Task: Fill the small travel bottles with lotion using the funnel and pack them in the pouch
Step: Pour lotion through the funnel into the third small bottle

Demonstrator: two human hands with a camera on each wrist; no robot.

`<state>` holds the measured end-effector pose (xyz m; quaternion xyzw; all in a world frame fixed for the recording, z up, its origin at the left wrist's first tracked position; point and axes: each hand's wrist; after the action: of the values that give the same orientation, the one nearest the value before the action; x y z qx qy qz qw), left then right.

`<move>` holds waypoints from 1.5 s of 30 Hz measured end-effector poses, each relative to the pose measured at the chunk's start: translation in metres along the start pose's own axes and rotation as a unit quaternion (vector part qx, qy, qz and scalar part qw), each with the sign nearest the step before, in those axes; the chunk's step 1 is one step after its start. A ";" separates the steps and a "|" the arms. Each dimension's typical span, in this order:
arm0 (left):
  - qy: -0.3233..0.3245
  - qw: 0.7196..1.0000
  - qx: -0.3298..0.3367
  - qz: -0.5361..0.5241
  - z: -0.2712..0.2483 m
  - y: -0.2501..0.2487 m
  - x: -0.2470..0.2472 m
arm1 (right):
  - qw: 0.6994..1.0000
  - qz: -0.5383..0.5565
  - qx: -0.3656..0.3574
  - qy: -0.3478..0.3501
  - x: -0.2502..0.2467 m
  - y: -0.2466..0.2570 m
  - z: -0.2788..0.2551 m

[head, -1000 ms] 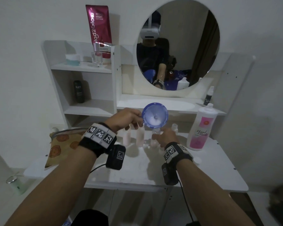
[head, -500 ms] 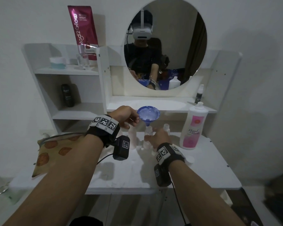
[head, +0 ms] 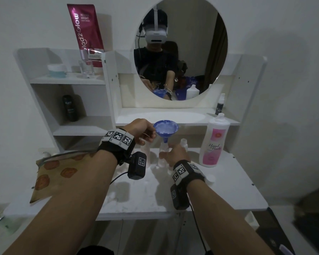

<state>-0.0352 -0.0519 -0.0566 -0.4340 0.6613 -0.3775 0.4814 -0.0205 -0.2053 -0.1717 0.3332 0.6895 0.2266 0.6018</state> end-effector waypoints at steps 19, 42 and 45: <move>-0.036 0.997 -0.007 0.070 0.002 0.004 0.012 | 0.999 -0.007 -0.036 -0.002 0.000 -0.003 0.002; -0.021 0.996 -0.031 0.082 -0.004 0.003 0.008 | 0.958 0.244 -0.011 -0.150 -0.124 -0.088 0.020; -0.015 0.996 -0.030 0.083 -0.003 0.001 0.008 | 0.967 0.222 -0.022 -0.126 -0.122 -0.088 0.019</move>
<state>-0.0400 -0.0590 -0.0588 -0.3971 0.6987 -0.3096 0.5083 -0.0118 -0.3556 -0.1553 0.4904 0.5116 0.3262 0.6255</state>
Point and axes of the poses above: each hand's wrist, its own z-axis towards the middle knuckle, its own x-axis out of the palm, y = z × x, and after that the axes turned 4 degrees about x, right-handed
